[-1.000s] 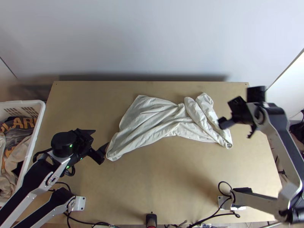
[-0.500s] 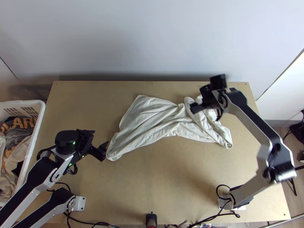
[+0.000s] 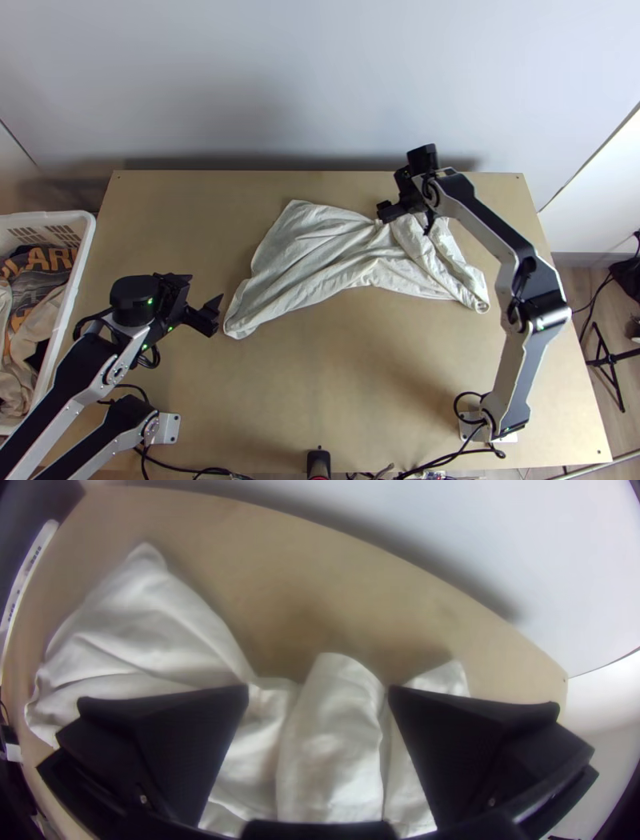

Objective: Fold the t-shirt

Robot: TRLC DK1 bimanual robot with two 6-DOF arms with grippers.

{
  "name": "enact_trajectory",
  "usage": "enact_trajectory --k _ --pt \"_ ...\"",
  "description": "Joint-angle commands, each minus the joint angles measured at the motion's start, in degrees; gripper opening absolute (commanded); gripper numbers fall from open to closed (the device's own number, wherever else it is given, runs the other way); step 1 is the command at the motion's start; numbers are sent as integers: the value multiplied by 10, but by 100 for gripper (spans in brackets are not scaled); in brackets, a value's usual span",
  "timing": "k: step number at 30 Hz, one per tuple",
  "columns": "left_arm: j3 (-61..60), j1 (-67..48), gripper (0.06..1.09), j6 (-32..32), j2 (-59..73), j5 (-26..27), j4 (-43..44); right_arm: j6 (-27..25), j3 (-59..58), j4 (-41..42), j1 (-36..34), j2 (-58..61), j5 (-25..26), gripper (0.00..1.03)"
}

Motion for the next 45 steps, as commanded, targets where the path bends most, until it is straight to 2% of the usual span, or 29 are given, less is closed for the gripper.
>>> enact_trajectory --k 1,13,18,21,23,24,27,29,38,45 --pt "-3 20 104 3 -11 -1 -2 2 33 3 2 55 23 98" --pt "-13 30 104 0 -24 0 1 0 42 4 -9 88 52 97" --pt "-14 32 104 -2 -26 -1 0 -4 42 4 -9 91 53 94" --pt "-15 35 104 -3 -27 0 1 -4 45 15 -8 88 65 80" --pt "-18 37 104 -4 -27 0 2 -4 48 24 -8 84 69 65" --pt "-19 37 104 -4 -27 0 3 -4 47 33 -7 79 71 51" --pt "-22 36 104 -6 -29 0 4 -15 26 80 -4 57 71 2" --pt "-24 36 104 -9 -29 0 4 -12 8 116 -5 41 70 3" --pt "-25 37 104 -13 -39 0 3 -12 -23 123 -11 -22 70 3" --pt "-37 -10 104 -72 -51 2 -7 -14 -90 123 -13 -137 70 3"
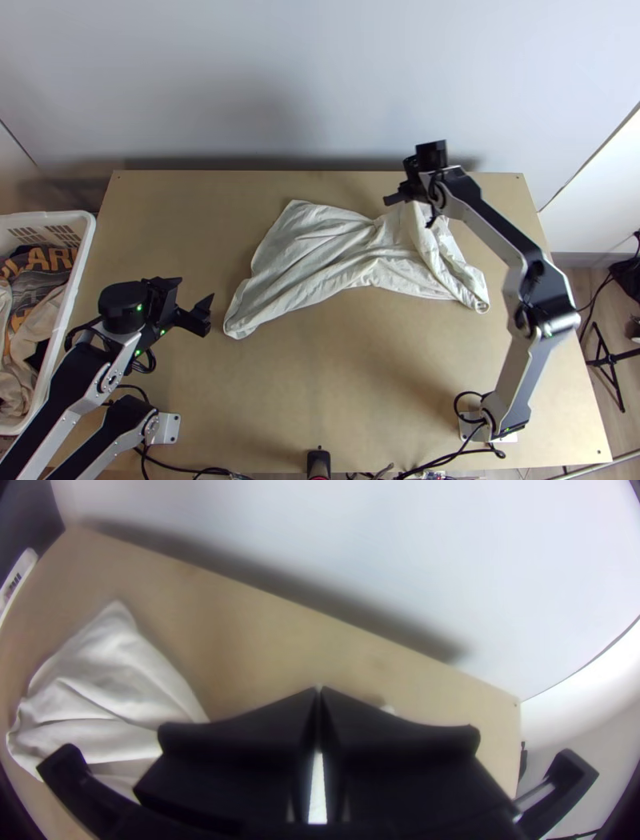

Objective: Fold the t-shirt

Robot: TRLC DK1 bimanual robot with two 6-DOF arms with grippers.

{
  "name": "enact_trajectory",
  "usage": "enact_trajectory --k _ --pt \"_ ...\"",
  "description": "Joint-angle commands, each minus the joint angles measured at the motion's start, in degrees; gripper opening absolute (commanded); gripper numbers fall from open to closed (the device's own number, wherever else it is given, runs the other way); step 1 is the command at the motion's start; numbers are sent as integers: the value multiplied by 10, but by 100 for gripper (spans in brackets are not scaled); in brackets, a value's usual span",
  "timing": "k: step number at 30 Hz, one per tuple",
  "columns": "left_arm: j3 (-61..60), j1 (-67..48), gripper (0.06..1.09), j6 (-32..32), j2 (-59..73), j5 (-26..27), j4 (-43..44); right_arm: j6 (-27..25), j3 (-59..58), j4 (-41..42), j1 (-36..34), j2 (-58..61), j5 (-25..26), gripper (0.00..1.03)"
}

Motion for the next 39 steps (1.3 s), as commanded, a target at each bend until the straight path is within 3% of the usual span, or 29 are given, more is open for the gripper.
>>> enact_trajectory --k 1,8,19,29,39 --pt "-14 -53 104 -50 -9 2 -9 -1 -65 6 -2 -102 0 3" --pt "-33 -120 104 -113 11 15 -6 5 -121 6 19 -181 0 3" --pt "-84 -164 104 -108 31 15 9 57 -148 -44 54 -446 1 3" --pt "-91 -224 104 -115 76 15 30 78 -153 -107 34 -651 8 3" --pt "-98 -304 104 -110 163 13 61 98 -213 -135 27 -749 7 3"
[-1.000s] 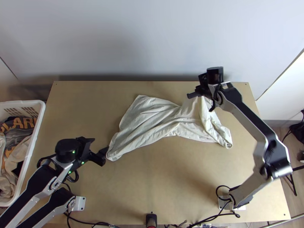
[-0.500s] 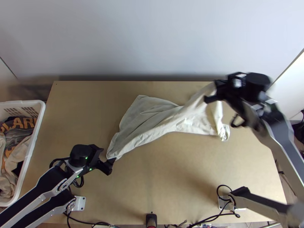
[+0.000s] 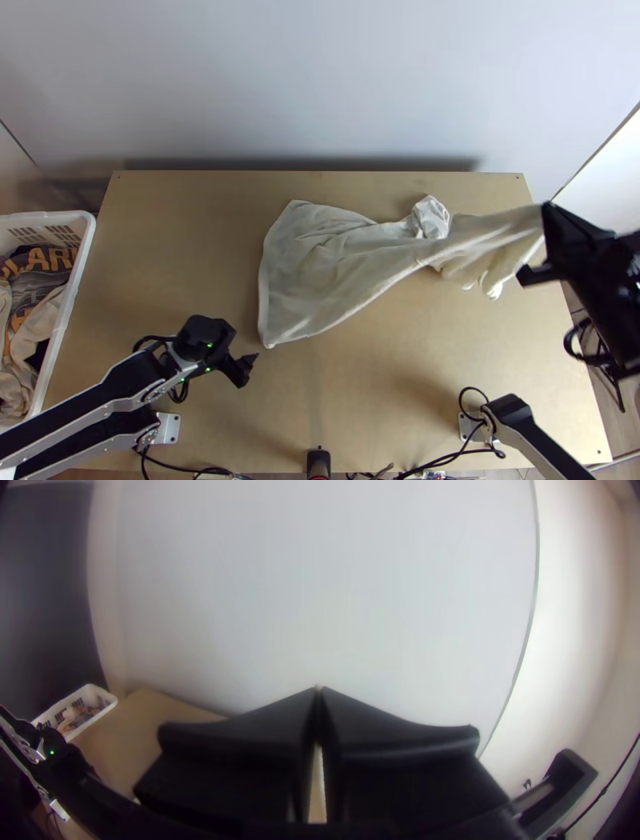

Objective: Fold the t-shirt

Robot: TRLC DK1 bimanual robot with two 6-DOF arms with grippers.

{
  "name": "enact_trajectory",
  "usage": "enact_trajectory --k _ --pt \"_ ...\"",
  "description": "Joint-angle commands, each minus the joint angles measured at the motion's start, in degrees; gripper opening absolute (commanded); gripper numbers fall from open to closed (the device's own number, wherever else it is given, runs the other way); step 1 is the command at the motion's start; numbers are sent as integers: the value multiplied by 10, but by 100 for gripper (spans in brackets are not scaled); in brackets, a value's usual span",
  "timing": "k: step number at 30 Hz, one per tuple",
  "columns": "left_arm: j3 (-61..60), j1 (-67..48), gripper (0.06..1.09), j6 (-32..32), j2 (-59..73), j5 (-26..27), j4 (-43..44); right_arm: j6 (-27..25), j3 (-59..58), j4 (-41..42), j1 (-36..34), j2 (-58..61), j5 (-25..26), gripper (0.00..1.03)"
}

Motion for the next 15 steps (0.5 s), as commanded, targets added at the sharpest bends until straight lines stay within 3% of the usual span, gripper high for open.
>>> enact_trajectory --k 1,8,12,15 --pt "-1 -58 104 -2 61 -2 29 15 -48 -15 -4 -66 0 3" --pt "-4 -84 104 -59 121 -88 181 28 -44 -10 -3 -59 -1 3" --pt "-22 -89 104 -55 107 -108 246 29 -32 -11 -3 -52 -1 3" --pt "-26 -79 104 -65 118 -106 246 28 -30 -12 -3 -49 0 3"
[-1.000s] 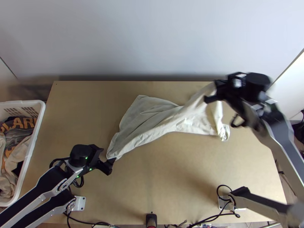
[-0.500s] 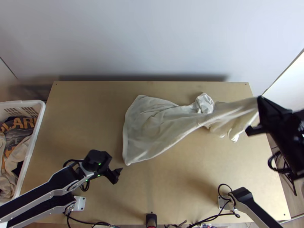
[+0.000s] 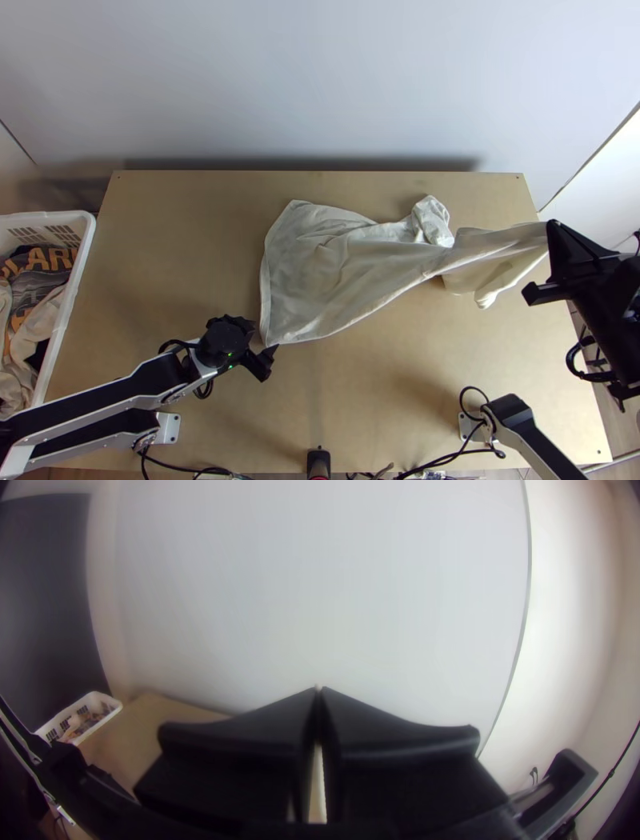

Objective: Fold the t-shirt

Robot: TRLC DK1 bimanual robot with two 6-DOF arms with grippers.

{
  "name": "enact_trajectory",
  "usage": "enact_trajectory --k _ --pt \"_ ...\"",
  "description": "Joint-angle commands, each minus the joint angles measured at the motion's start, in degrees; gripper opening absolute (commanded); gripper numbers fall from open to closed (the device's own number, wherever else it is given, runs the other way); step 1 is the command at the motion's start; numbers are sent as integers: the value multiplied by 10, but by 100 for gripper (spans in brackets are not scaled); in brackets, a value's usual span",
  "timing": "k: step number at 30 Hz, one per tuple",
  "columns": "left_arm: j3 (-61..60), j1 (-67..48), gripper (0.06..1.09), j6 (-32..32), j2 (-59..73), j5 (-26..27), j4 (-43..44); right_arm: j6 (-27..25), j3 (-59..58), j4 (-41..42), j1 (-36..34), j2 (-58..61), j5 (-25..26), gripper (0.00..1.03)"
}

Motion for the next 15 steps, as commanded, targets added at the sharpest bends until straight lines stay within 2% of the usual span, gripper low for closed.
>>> enact_trajectory --k 1,6,13,14,15 --pt "-11 -1 104 -26 22 -19 48 0 6 -1 0 5 0 3" --pt "17 -1 104 -113 14 79 -35 -7 9 -2 -1 10 1 3" --pt "6 -8 104 -138 58 101 5 -10 36 -1 -2 33 1 3" --pt "9 -5 100 -144 64 101 15 -10 39 -1 -2 36 1 3" --pt "14 3 91 -155 71 101 22 -10 41 -1 -2 37 1 3"
